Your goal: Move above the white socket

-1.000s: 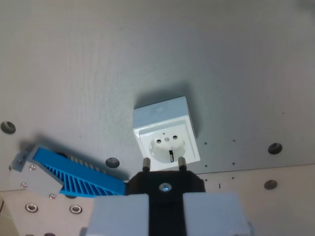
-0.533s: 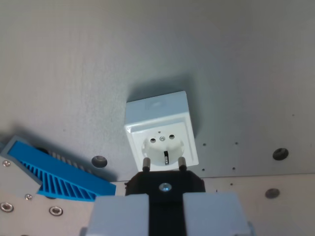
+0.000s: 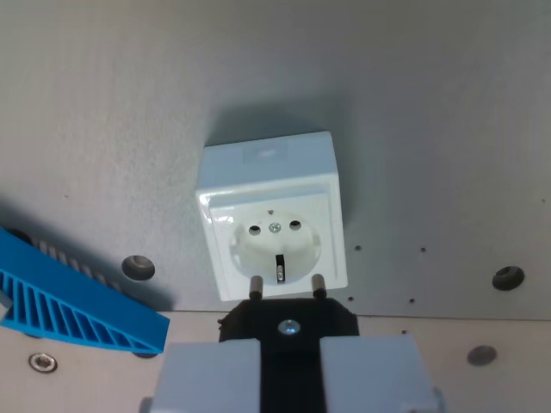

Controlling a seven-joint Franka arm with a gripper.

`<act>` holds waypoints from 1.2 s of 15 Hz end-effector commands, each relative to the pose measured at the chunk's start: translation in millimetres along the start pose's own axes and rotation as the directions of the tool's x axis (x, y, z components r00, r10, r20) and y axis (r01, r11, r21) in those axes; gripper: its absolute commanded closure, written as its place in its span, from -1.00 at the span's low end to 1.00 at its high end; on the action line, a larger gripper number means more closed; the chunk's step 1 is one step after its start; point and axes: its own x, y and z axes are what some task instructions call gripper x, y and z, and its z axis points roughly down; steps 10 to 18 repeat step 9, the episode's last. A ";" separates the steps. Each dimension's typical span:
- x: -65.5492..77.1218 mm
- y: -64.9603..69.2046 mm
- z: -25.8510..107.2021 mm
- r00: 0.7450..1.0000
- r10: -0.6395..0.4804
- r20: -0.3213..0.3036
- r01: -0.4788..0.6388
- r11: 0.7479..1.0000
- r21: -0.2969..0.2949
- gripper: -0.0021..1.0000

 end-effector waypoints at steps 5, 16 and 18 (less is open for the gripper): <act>-22.0 -4.2 37.9 0.992 -0.086 -0.097 0.086 0.996 -0.011 1.00; -28.3 -5.8 56.4 0.992 -0.081 -0.095 0.080 0.997 -0.015 1.00; -28.3 -5.8 56.4 0.992 -0.081 -0.095 0.080 0.997 -0.015 1.00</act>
